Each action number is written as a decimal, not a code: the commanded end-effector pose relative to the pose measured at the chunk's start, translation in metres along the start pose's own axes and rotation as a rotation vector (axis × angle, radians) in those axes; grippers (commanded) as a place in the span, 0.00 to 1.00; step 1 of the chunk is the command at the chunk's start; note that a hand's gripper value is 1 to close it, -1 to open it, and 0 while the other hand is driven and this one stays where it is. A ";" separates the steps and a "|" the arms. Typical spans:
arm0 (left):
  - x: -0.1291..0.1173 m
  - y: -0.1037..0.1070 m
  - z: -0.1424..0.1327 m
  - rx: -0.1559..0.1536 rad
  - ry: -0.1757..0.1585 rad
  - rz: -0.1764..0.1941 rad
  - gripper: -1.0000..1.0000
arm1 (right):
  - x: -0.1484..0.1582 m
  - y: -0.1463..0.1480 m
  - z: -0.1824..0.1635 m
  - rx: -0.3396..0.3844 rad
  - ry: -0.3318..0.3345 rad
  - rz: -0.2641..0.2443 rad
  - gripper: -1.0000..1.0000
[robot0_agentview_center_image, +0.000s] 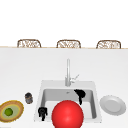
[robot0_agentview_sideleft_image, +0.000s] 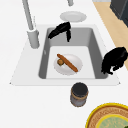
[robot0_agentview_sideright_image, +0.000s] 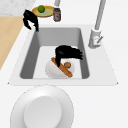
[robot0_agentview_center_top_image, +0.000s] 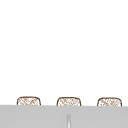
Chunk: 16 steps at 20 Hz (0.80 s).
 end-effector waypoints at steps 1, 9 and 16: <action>0.000 0.000 0.000 0.000 0.000 0.000 0.50 | -0.001 -0.012 0.010 -0.115 -0.010 0.035 0.00; 0.000 0.000 0.000 0.000 0.000 0.000 0.50 | 0.000 -0.072 0.002 -0.133 0.006 0.045 0.00; 0.000 0.000 0.000 0.000 0.000 0.000 0.50 | -0.001 -0.132 -0.011 -0.102 0.014 0.033 0.00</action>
